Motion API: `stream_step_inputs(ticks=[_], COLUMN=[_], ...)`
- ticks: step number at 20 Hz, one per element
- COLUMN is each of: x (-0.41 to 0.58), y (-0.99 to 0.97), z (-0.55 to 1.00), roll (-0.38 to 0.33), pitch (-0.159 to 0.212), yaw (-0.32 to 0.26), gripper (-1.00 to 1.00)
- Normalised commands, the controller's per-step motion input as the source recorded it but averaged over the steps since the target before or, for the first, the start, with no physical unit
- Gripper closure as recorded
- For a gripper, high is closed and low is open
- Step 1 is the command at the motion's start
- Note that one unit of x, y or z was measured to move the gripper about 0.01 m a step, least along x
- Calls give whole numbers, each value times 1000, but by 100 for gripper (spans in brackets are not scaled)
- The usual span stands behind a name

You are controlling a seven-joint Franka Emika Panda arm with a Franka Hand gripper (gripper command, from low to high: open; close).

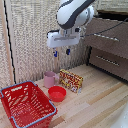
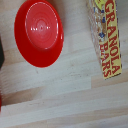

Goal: Meticulously direct the gripper system near the nourishment stick. Grapple the nourishment stick firmly with the gripper system. Progress with the gripper system grasping the stick toward the storage box. Tenderly permit the nourishment stick to descend into the box.

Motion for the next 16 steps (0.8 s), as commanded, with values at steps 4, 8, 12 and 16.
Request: stream_step_inputs(ticks=[4,8,12,16], x=[-250,-272,-199,-19], y=[-731,-699,-444,-18], z=[-246,-137,-87,-209], roll=[20,34,21,0], pitch=[-7,1,2,7], yaw=[36,22,12,49], gripper=[-100,-100,-100,-100])
